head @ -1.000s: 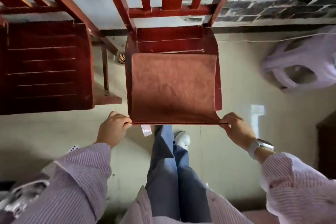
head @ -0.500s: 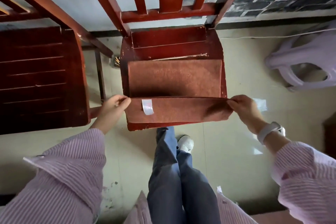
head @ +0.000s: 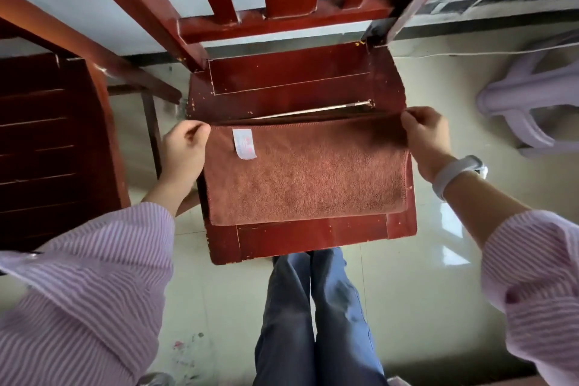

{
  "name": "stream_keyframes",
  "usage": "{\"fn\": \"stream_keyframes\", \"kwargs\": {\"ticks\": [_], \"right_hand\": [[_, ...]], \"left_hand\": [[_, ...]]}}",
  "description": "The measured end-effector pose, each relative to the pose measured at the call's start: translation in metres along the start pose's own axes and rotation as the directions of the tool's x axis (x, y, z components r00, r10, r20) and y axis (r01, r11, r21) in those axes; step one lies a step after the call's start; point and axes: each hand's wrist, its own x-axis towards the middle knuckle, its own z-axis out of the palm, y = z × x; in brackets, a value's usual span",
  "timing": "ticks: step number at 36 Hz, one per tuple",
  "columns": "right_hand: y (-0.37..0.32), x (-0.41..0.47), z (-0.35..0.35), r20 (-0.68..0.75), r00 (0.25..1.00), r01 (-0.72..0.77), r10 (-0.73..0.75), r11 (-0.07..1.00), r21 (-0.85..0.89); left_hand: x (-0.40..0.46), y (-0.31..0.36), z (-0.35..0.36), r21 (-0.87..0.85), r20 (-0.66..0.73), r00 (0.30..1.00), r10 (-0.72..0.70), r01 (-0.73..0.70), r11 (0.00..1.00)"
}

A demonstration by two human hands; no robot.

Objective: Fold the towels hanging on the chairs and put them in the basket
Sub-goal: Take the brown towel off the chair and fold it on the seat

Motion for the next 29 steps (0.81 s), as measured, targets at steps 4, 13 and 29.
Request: {"fn": "stream_keyframes", "kwargs": {"ticks": [4,13,29], "right_hand": [[0.001,0.011,0.008,-0.028,0.999,0.013,-0.016,0.997,-0.078],[0.005,0.024,0.016,-0.012,1.000,-0.008,0.005,0.976,-0.218],[-0.004,0.020,0.009,-0.168,0.979,-0.150,0.116,0.966,-0.210]], "left_hand": [[0.009,-0.003,0.009,0.125,-0.052,0.997,0.058,-0.051,0.991],[0.022,-0.009,0.019,0.349,-0.054,0.997,0.062,-0.040,0.936],[0.033,-0.002,0.019,0.310,0.000,0.998,-0.060,0.057,0.949]]}}
